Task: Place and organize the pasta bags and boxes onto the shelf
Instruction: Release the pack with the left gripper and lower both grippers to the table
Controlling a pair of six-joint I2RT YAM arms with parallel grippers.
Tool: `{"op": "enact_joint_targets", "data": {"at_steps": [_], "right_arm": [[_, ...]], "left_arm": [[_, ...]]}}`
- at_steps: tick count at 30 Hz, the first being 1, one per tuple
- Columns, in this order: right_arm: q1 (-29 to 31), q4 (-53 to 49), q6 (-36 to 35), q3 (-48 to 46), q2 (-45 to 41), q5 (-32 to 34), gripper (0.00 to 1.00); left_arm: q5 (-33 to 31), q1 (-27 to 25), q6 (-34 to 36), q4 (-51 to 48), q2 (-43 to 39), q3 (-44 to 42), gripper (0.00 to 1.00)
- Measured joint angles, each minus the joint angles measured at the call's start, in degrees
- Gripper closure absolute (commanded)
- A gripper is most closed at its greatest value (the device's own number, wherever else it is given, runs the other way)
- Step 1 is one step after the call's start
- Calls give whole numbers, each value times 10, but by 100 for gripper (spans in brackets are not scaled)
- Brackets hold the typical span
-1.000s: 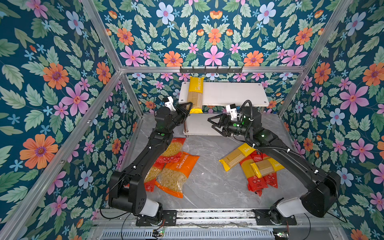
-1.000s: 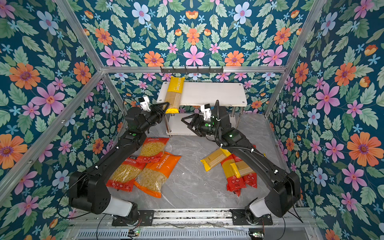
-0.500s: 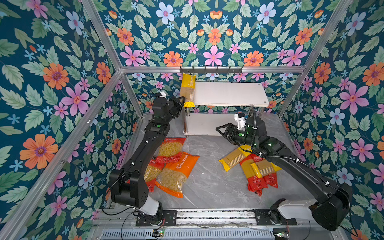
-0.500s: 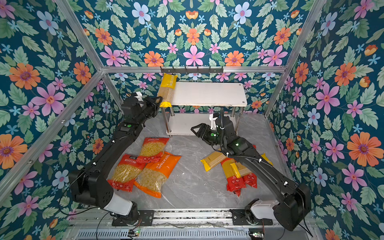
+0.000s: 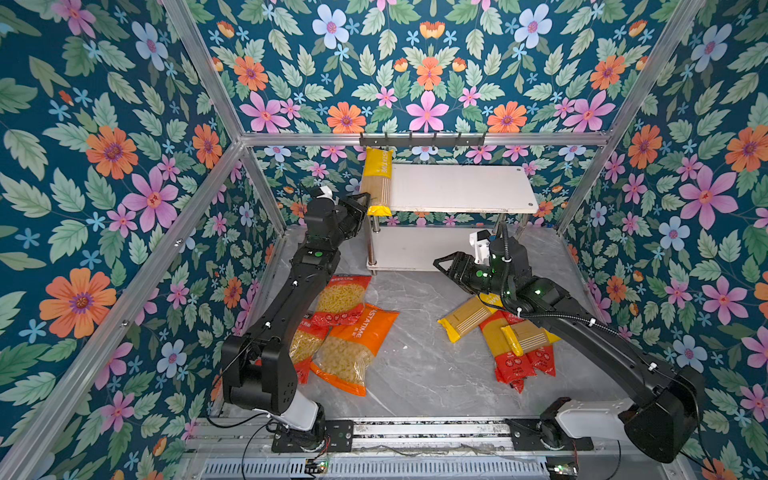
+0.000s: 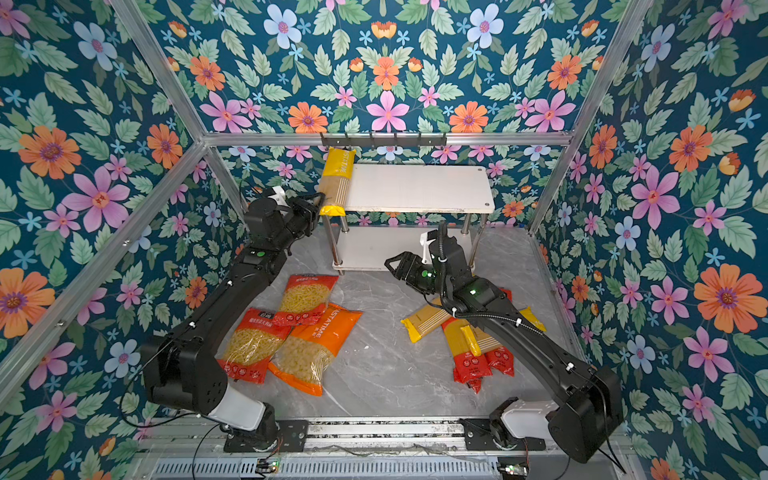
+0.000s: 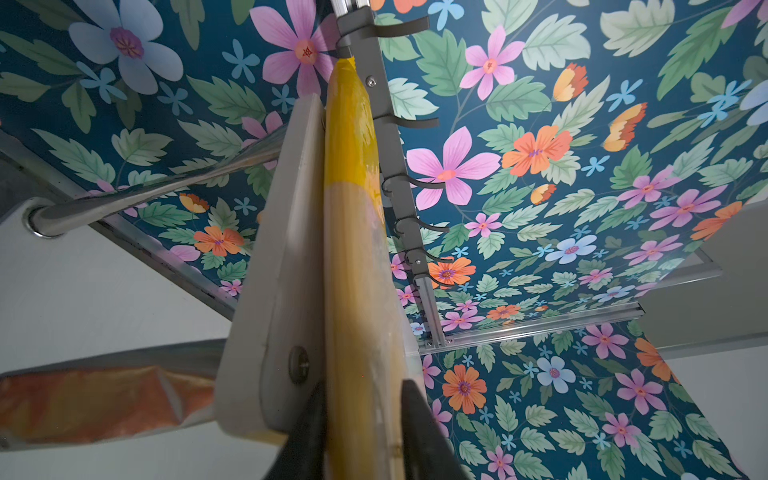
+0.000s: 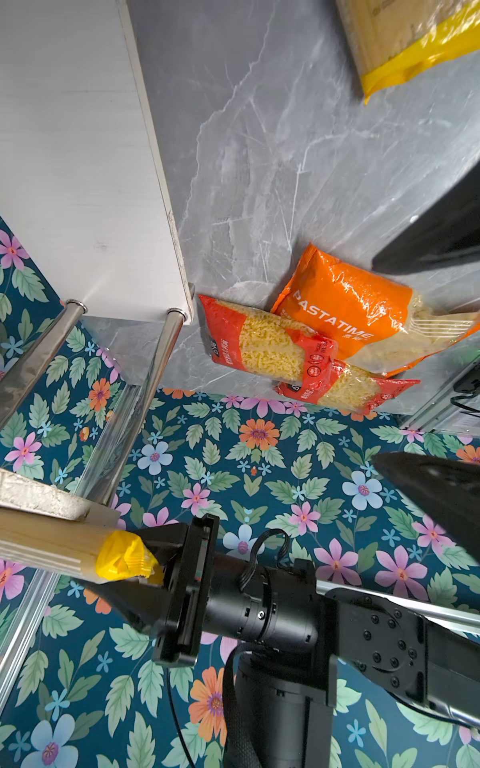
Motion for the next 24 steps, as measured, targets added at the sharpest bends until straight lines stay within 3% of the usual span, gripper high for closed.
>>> {"op": "enact_joint_targets", "data": {"at_steps": [2, 5, 9, 14, 19, 24], "right_arm": [[0, 0, 0, 0, 2, 0, 31], [-3, 0, 0, -6, -1, 0, 31], [-20, -5, -2, -42, -19, -5, 31], [-45, -35, -6, -144, -69, -9, 31], [-76, -60, 5, -275, -121, -7, 33], [-120, -59, 26, -366, -138, -1, 31]], "left_arm": [[2, 3, 4, -2, -13, -7, 34], [3, 15, 15, -12, -36, -21, 26], [1, 37, 53, -58, -84, -45, 26], [-58, 22, 174, -122, -183, -123, 28], [-140, -105, 264, -139, -237, -281, 31], [-228, -278, 291, -86, -187, -391, 28]]}}
